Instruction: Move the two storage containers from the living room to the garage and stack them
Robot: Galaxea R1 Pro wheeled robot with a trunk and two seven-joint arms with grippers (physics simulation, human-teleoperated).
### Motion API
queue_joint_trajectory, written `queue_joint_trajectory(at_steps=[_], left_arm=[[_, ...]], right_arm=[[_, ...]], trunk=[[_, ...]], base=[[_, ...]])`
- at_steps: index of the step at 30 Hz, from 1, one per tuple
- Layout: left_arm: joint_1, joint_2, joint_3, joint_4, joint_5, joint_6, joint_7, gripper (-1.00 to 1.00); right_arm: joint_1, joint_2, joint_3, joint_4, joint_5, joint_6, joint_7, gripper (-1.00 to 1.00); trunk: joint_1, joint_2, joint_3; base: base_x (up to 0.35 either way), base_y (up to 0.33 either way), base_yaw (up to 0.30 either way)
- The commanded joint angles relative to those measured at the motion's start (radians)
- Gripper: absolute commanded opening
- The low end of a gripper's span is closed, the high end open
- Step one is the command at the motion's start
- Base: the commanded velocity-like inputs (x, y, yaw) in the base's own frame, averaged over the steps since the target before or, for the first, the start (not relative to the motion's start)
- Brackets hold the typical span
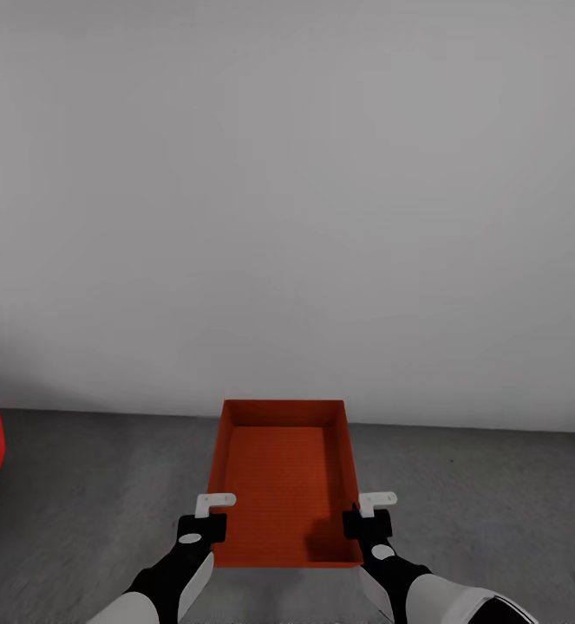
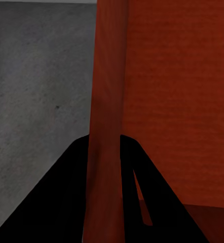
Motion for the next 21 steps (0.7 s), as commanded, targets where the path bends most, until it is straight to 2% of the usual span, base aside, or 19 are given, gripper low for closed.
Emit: queue_joint_trajectory(at_steps=[1, 9, 15, 21], left_arm=[[-0.001, -0.001, 0.005, -0.026, 0.003, 0.003, 0.006, -1.0], [-0.001, 0.001, 0.006, -0.023, 0.003, 0.003, 0.006, -1.0], [-0.001, 0.002, 0.031, -0.023, 0.003, 0.003, 0.006, -1.0], [-0.001, 0.001, 0.037, -0.023, 0.003, 0.003, 0.006, -1.0]], right_arm=[[-0.001, 0.0, -0.065, 0.004, -0.032, -0.008, -0.005, -1.0], [-0.001, 0.0, -0.065, 0.004, -0.032, -0.008, -0.005, -1.0], [-0.001, 0.0, -0.064, 0.004, -0.032, -0.008, -0.005, -1.0], [-0.001, 0.0, -0.065, 0.004, -0.032, -0.008, -0.005, -1.0]], trunk=[[0.0, -0.001, -0.003], [0.0, -0.001, -0.016], [0.0, -0.001, -0.025], [0.0, -0.001, -0.035]], base=[[0.0, 0.0, 0.0], [0.0, 0.0, 0.0], [0.0, 0.0, 0.0], [0.0, 0.0, 0.0]])
